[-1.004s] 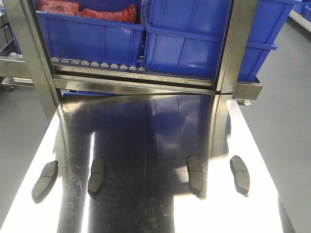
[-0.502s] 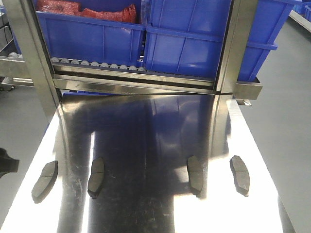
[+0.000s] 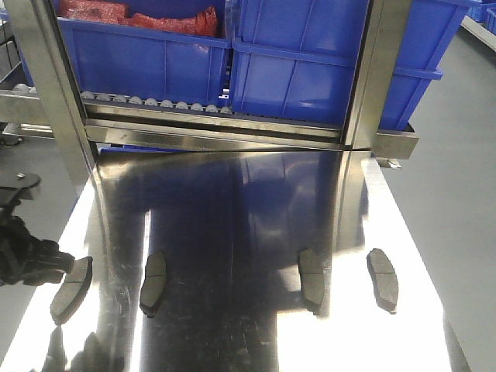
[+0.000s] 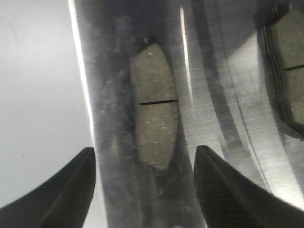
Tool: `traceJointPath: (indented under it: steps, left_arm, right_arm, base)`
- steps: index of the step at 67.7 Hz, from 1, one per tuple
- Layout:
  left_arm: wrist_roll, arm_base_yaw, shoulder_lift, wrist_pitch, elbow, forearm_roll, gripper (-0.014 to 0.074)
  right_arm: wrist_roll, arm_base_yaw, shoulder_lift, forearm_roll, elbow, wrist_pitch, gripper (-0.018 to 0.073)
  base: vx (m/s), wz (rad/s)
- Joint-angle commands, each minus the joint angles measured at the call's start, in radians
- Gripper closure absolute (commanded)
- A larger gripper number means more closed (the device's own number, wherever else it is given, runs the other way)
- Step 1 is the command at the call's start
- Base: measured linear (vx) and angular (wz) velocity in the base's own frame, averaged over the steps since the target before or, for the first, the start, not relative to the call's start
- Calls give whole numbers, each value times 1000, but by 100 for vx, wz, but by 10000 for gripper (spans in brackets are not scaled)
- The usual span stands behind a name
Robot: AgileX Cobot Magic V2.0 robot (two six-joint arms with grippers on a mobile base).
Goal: Move and align brake pads A on conveyor
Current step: 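Close the left gripper on the brake pad and lift it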
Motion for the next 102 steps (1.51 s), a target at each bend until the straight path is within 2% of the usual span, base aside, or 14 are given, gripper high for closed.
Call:
traceJointPath:
  steps: [1, 15, 29, 37, 45, 64, 77, 88, 96, 102]
  left_arm:
    - [3, -34, 8, -50, -31, -12, 138]
    - [-49, -47, 67, -96, -31, -11, 108]
    - [-47, -58, 132, -101, -36, -4, 108]
    - [-58, -67, 168, -77, -74, -2, 108]
    - [-106, -67, 192, -73, -114, -1, 108]
    - [-138, -67, 263, -37, -172, -1, 108]
    - [-209, -67, 301, -13, -193, 66, 108]
    - [-205, -67, 308, -3, -193, 70, 111]
    - [-195, -67, 308, 19, -193, 70, 143]
    - [-188, -67, 308, 32, -193, 70, 219]
  right_arm:
    - [2, 0, -13, -7, 12, -76, 566]
    - [2, 0, -13, -7, 12, -76, 566]
    - [2, 0, -13, -7, 12, -76, 566]
    - [2, 0, -13, -7, 12, -76, 566]
    - [2, 0, -13, -7, 12, -76, 566]
    - [2, 0, -13, -7, 12, -76, 566]
    - [2, 0, -13, -7, 12, -76, 566]
    - [2, 0, -13, -7, 12, -76, 566]
    - [2, 0, -13, -7, 12, -76, 566]
    - [2, 0, -13, -7, 12, -76, 566]
  base:
    - [0, 0]
    - [0, 0]
    - [0, 0]
    - [0, 0]
    - [0, 0]
    - [0, 0]
    - [0, 0]
    - [0, 0]
    - [0, 0]
    - [0, 0]
